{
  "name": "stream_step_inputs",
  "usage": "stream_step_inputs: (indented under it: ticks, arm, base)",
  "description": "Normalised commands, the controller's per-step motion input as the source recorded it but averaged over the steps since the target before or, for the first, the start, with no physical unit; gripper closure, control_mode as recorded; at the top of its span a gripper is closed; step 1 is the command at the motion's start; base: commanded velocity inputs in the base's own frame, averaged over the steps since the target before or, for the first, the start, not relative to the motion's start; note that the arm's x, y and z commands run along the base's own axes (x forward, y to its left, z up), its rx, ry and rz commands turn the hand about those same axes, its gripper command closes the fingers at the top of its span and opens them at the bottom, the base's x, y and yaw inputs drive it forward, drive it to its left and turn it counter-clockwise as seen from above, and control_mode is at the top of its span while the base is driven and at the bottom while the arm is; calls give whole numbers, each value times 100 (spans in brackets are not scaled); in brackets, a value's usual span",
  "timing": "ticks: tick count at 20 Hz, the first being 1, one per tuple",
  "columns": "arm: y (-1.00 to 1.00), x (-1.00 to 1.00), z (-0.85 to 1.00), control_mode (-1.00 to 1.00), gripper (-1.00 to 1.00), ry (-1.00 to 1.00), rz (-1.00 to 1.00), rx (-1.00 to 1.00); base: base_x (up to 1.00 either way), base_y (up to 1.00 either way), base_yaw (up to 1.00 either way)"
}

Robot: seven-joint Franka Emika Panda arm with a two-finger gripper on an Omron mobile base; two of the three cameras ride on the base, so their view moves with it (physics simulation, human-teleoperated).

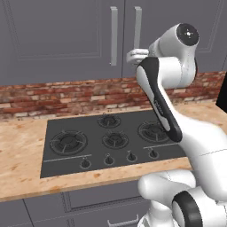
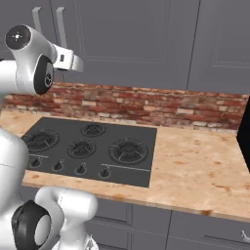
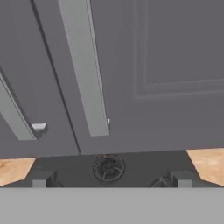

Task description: Open the cabinet. Pick the spray and place it next to the sink. Then close the cabinet.

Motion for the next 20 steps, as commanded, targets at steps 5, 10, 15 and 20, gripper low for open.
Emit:
stream_step_inputs:
  ticks: [5, 10, 15, 20]
  arm:
    - [0, 85, 0, -100, -100, 3, 3, -2]
    - [0, 26, 0, -100, -100, 3, 15, 0]
    - [0, 4, 0, -100, -100, 1, 9, 0]
    - [1, 18, -2, -100, -100, 0, -1, -1]
  base:
    - [0, 0, 0]
    - [0, 0, 0]
    - [0, 0, 0]
    - [0, 0, 0]
